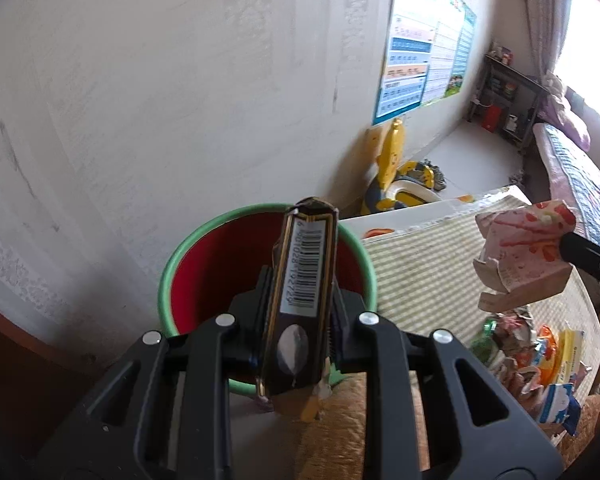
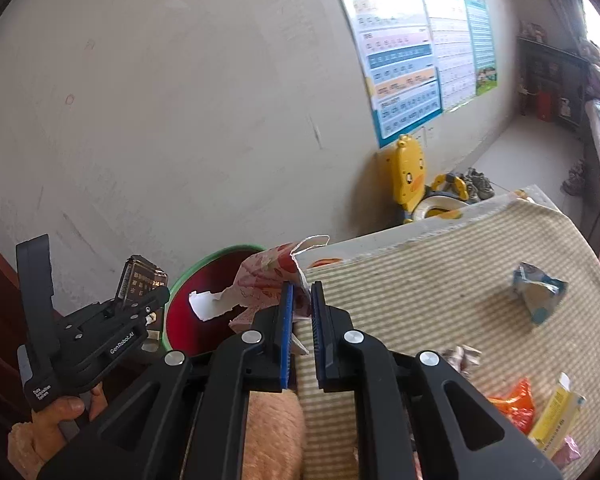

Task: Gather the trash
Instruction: 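Drop the chocolate box into the red bucket with the left tool while the right tool drops the pink wrapper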

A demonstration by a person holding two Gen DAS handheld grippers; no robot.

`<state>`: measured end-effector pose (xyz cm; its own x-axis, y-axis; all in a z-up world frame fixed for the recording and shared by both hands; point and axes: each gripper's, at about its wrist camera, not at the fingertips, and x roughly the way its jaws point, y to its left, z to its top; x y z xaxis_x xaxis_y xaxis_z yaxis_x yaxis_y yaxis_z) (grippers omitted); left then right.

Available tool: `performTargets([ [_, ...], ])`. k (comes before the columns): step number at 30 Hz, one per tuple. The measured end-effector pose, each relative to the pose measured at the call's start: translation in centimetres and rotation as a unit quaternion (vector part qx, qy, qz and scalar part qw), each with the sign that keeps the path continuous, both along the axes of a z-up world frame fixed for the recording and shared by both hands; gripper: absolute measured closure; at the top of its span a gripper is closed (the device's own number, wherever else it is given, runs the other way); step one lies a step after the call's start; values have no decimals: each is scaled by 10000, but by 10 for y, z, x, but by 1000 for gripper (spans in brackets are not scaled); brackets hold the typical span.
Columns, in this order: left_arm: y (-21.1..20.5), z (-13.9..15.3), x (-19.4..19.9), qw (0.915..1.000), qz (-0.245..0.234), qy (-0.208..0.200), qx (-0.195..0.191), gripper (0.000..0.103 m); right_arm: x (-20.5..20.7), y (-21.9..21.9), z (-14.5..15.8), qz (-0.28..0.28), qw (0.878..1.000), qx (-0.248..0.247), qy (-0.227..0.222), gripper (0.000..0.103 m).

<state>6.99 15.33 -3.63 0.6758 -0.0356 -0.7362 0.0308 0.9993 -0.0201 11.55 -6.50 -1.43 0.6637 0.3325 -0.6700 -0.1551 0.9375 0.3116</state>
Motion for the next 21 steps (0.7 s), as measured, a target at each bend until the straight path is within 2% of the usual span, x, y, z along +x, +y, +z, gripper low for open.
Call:
performTargets([
  [9,26,-16,14,9994,134,240,-213,79,31,36,-15,243,9995,-68,168,95],
  [13,38,-24,21,9982,165,357,-461,79,42,47,-21,318,9992,-102,211,95],
  [21,52,-45,42,9970,349,560,-410,78,62,72,-33,574,9978,-211,265,94],
])
